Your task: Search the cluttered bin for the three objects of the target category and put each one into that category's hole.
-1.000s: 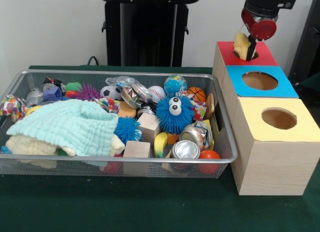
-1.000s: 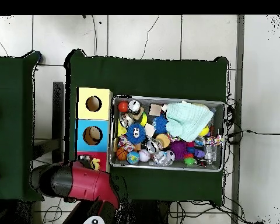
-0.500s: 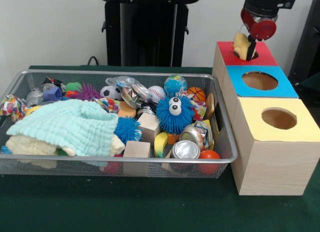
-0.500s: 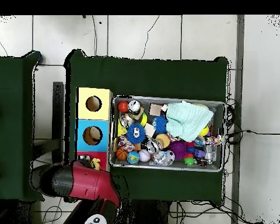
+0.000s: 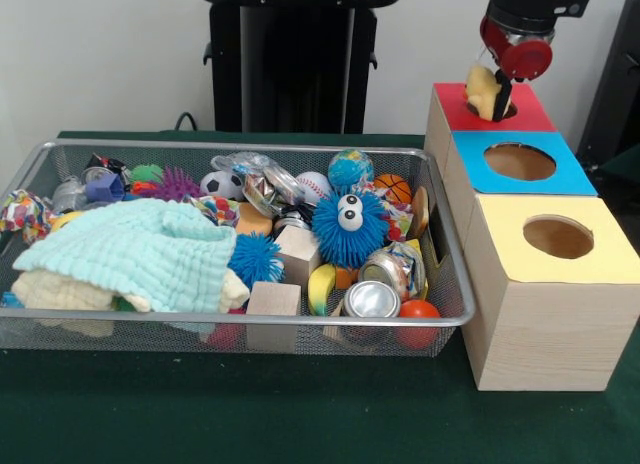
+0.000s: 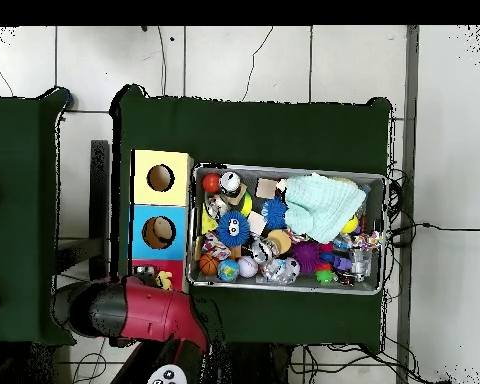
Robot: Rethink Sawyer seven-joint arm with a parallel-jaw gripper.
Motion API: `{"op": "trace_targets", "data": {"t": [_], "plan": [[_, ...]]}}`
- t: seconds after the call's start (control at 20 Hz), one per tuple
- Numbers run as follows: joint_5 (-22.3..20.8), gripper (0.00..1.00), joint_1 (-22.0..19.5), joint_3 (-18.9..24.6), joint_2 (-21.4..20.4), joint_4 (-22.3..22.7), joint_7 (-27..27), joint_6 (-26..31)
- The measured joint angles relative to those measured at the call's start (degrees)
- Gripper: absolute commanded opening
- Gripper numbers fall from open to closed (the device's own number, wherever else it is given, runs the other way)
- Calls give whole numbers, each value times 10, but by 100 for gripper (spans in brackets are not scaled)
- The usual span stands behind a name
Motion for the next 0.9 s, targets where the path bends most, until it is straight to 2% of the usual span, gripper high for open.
{"op": "trace_targets", "data": {"t": [0.5,0.9], "plan": [[-13,0,-15,14,-7,6,0,-4],[-14,0,-29,28,-18,28,0,-30]]}}
